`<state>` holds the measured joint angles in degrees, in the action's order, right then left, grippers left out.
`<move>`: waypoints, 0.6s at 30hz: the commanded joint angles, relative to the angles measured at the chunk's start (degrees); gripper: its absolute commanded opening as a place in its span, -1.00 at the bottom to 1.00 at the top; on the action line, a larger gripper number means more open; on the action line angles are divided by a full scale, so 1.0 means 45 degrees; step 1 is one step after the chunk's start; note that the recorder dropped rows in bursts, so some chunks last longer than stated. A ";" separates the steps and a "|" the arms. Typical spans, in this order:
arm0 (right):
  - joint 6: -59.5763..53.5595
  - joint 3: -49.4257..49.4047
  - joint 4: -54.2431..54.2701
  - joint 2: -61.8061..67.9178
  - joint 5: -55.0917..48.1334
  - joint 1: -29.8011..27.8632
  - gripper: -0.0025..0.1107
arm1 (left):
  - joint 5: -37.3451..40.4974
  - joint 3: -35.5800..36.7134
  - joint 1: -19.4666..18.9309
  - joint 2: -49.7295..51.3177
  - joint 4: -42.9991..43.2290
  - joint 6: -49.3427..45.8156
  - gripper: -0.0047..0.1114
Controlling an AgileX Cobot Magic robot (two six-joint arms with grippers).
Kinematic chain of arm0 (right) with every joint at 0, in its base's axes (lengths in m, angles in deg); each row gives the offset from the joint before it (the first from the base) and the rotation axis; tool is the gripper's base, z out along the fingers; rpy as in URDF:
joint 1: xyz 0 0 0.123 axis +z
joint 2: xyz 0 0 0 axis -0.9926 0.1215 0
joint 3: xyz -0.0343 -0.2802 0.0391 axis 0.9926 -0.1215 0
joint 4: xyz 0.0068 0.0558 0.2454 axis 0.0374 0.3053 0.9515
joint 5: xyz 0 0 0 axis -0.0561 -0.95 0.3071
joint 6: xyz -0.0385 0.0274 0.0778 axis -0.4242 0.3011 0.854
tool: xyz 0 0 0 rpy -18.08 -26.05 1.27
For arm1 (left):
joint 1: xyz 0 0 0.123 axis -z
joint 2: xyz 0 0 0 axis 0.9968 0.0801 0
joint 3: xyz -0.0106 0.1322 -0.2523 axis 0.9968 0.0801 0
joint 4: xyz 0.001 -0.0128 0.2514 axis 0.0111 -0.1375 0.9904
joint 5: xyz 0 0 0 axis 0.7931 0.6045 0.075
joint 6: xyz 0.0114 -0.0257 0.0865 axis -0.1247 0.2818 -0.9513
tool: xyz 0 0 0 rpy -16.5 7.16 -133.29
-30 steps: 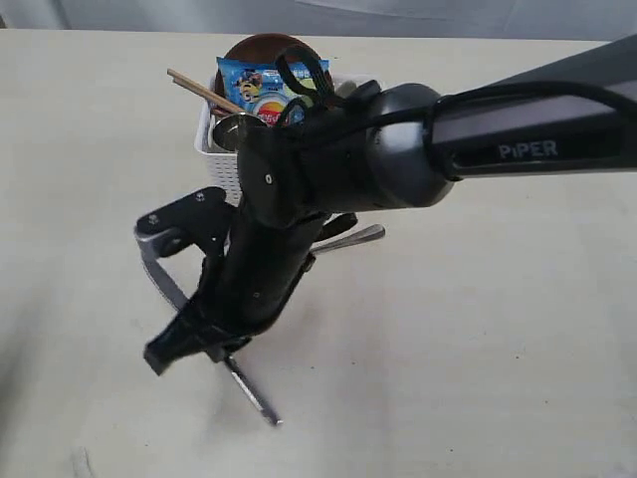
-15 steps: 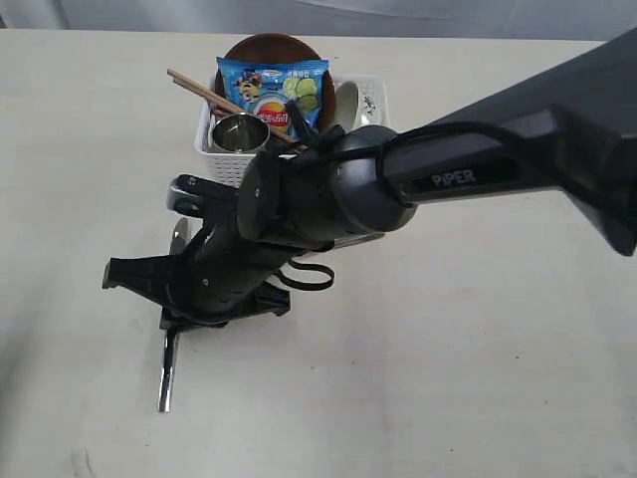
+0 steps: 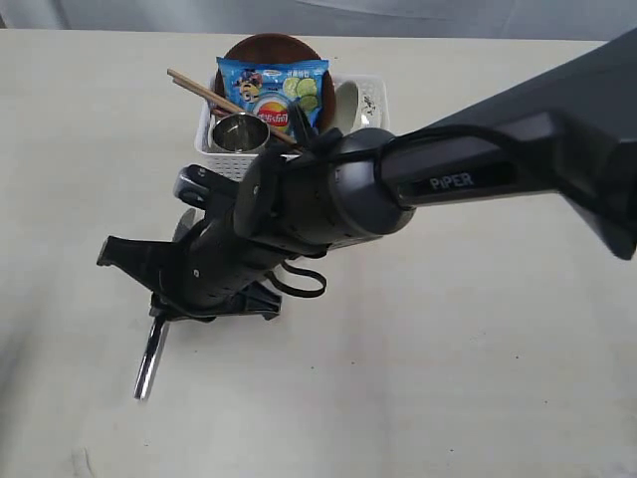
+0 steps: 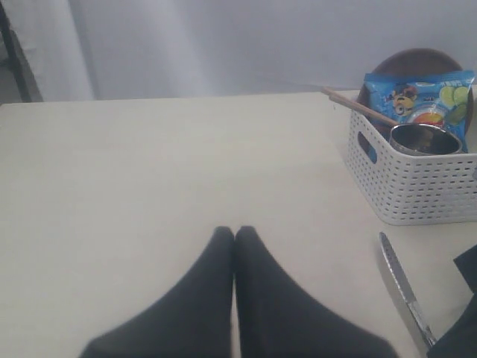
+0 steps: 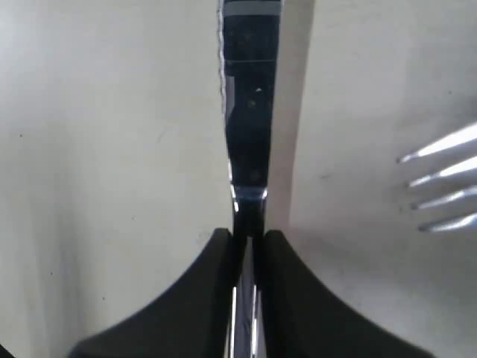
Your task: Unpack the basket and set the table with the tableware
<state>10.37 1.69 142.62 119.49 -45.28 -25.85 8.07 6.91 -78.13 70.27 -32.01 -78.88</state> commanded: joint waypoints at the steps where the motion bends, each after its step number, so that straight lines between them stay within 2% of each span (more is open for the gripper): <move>1: -0.0016 0.0085 0.0077 -0.0016 0.0007 0.0101 -0.96 | -0.0072 0.0025 0.0087 -0.0047 0.0074 -0.0012 -0.92; 5: -0.0051 0.0085 0.0049 -0.0016 -0.0071 0.0101 -0.89 | -0.0072 0.0025 0.0087 -0.0047 0.0074 -0.0012 -0.92; 11: 0.0003 0.0085 0.0160 -0.0016 -0.0071 0.0101 -0.18 | -0.0072 0.0025 0.0087 -0.0047 0.0074 -0.0012 -0.92; 18: -0.0932 0.0085 0.0096 -0.0314 0.0010 -0.0082 -0.14 | -0.0072 0.0025 0.0087 -0.0047 0.0074 -0.0012 -0.92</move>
<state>9.37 1.88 143.23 119.49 -45.40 -25.31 8.07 6.91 -78.13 70.27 -32.01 -78.88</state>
